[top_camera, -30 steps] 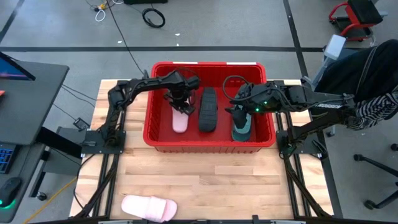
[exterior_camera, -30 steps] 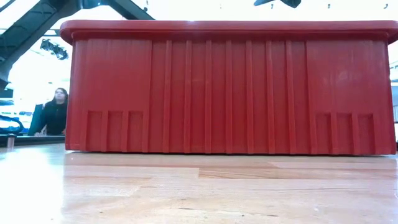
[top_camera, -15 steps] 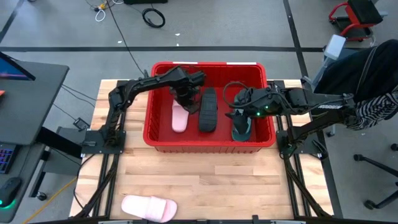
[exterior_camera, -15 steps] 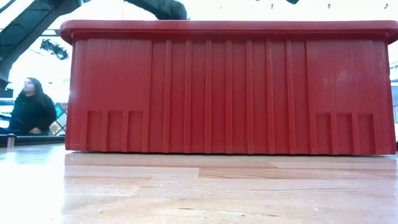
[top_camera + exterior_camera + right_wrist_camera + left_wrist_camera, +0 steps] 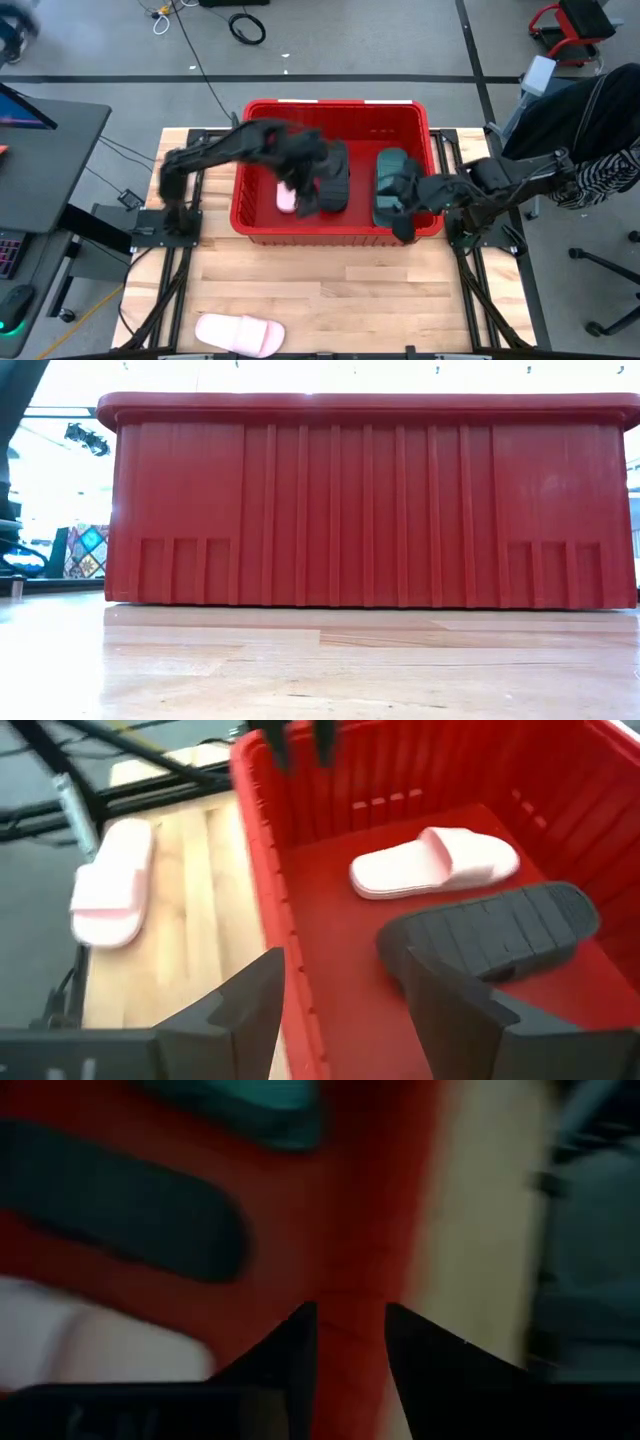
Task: Pick and place slides into bin
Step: Put the pink slides into the red bin
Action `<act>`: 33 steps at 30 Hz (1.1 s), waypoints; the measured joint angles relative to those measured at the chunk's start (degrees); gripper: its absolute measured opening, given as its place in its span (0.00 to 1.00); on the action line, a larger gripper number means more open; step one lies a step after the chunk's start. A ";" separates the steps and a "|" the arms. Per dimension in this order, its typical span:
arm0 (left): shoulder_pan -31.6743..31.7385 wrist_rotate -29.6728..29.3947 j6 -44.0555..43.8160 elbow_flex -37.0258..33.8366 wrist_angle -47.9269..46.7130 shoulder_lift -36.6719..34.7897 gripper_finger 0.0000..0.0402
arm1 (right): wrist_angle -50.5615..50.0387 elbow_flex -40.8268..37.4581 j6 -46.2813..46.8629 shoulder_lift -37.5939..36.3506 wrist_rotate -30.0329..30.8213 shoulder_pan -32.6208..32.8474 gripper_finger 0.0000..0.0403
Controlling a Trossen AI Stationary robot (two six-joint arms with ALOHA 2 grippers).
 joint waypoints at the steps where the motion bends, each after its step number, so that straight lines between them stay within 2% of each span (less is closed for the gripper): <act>1: -2.00 0.18 -1.01 -0.80 0.80 -1.39 0.31 | -0.15 0.00 -0.65 -0.07 0.13 0.87 0.52; 8: -15.82 -1.14 -18.90 -1.39 1.00 -5.65 0.39 | 0.03 0.00 -4.32 -1.13 1.52 3.26 0.52; 13: -26.49 -4.72 -32.65 -1.48 -7.07 -5.68 0.48 | 0.04 0.00 -4.02 -1.28 2.06 3.23 0.52; 15: -30.17 -5.09 -39.58 -3.84 -7.99 -5.68 0.52 | 0.02 0.00 -3.84 -1.28 2.63 3.24 0.52; 23: -43.75 -3.47 -64.79 -22.19 -0.27 -8.93 0.61 | 0.07 0.00 -3.96 -1.28 6.66 3.24 0.52; 29: -49.66 -3.80 -79.37 -39.77 18.06 -11.84 0.61 | 0.51 0.00 -3.45 -1.28 7.50 3.20 0.52; 33: -52.59 -4.29 -85.63 -50.68 31.26 -13.28 0.61 | 0.51 0.00 -1.84 -1.28 7.46 2.74 0.52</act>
